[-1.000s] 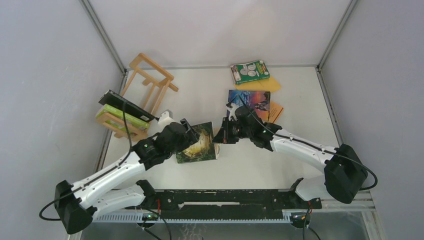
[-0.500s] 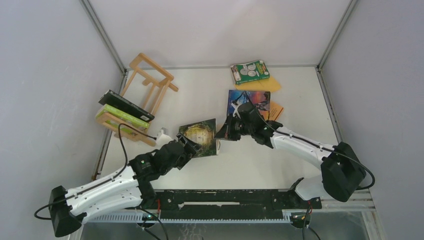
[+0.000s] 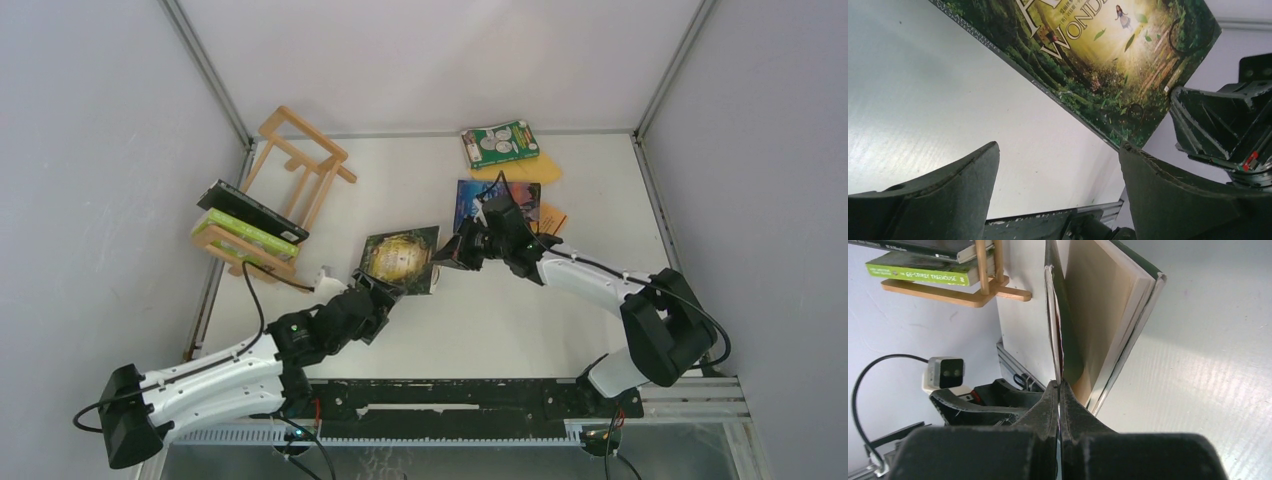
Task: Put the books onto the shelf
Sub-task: Pick up the book from the center of the board.
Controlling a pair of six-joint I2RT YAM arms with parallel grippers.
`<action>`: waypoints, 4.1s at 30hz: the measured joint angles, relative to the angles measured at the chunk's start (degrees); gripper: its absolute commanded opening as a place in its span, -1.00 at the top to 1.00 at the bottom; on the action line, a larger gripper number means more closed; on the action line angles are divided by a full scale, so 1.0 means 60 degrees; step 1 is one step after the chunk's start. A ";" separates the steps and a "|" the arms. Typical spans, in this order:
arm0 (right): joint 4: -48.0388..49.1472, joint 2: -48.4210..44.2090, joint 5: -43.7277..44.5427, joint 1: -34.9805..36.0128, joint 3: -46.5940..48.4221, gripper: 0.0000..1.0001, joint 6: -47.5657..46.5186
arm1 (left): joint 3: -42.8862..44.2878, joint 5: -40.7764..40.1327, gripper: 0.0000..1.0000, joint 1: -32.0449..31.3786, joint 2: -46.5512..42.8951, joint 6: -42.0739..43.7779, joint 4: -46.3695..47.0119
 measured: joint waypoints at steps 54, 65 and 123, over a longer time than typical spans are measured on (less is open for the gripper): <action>0.2004 -0.0095 -0.3136 -0.0288 -0.1902 0.68 0.3260 | -0.0652 -0.2503 1.00 0.0448 0.2302 -0.2652 0.2728; -0.2779 -0.1614 -0.1464 -0.0342 0.0215 0.08 -0.1530 | 0.1661 -0.2477 1.00 0.0426 0.3501 -0.0441 0.0936; -0.0488 -0.1716 0.9373 0.6717 0.0452 -0.14 -1.0280 | 0.7464 0.0055 1.00 0.1260 0.5304 0.5814 -0.2601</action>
